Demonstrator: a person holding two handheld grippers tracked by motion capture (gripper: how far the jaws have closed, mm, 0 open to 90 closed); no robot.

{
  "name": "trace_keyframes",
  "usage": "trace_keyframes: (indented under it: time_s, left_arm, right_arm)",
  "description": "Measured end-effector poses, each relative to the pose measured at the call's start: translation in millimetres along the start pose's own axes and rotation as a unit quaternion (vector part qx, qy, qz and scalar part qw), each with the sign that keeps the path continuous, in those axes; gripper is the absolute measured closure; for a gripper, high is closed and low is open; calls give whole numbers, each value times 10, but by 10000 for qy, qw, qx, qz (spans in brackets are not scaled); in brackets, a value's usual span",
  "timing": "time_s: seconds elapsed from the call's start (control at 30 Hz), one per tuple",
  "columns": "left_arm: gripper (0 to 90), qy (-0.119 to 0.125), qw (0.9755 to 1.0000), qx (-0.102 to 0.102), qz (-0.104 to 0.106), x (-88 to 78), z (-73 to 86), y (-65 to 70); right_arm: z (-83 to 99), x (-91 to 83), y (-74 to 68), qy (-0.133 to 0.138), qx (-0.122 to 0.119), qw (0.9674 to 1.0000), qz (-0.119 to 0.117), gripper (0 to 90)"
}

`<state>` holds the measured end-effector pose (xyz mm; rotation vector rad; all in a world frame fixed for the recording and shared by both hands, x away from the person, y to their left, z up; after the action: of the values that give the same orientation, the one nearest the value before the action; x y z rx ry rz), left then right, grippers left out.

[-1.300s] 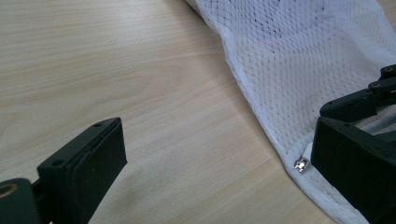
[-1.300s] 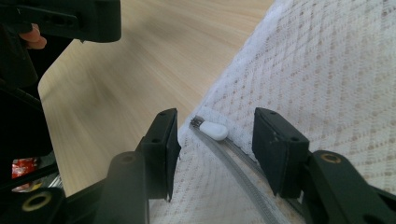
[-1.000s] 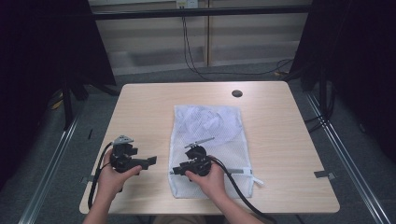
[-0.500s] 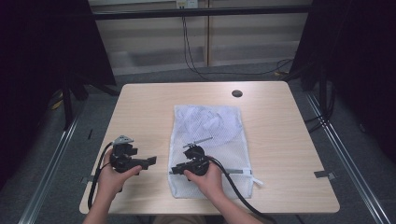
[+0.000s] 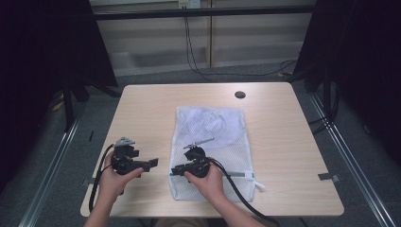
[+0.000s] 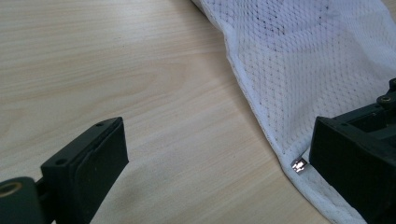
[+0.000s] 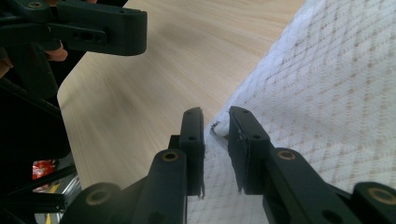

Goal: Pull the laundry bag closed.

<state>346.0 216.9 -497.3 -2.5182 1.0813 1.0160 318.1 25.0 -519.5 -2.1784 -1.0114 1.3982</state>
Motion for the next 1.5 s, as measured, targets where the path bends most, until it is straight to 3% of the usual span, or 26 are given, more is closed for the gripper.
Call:
trace_keyframes:
  time_s: [0.27,0.5,0.6,0.67,1.0,1.5]
  left_arm:
    - [43,14,10000,-39,-22,-7,3,-1]
    - [44,-42,10000,-1,-28,-2,13,-6]
    - [44,-65,10000,5,-39,2,16,-6]
    - [44,-67,10000,-1,-40,3,17,-6]
    - [46,-30,10000,-67,-49,2,15,-6]
    - [74,-85,9999,-84,3,-20,25,-18]
  right_arm:
    - [11,45,18,-42,-8,9999,113,751]
    - [-3,60,63,-31,29,9995,302,668]
    - [13,96,73,-83,122,9994,310,648]
    - [14,117,56,-65,148,9997,165,649]
    - [12,116,0,-91,130,9998,87,752]
    - [28,187,13,-180,196,9993,261,854]
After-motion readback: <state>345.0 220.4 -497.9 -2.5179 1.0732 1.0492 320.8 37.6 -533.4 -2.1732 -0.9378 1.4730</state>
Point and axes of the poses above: each handheld gripper's, and its own axes: x roughly forward along the jaws, z roughly out of its underside, y roughly to its right, the point moved 5 cm from there along x, roughly forward along the jaws, and after that the axes turned 14 degrees about x, right-handed, at the moved point
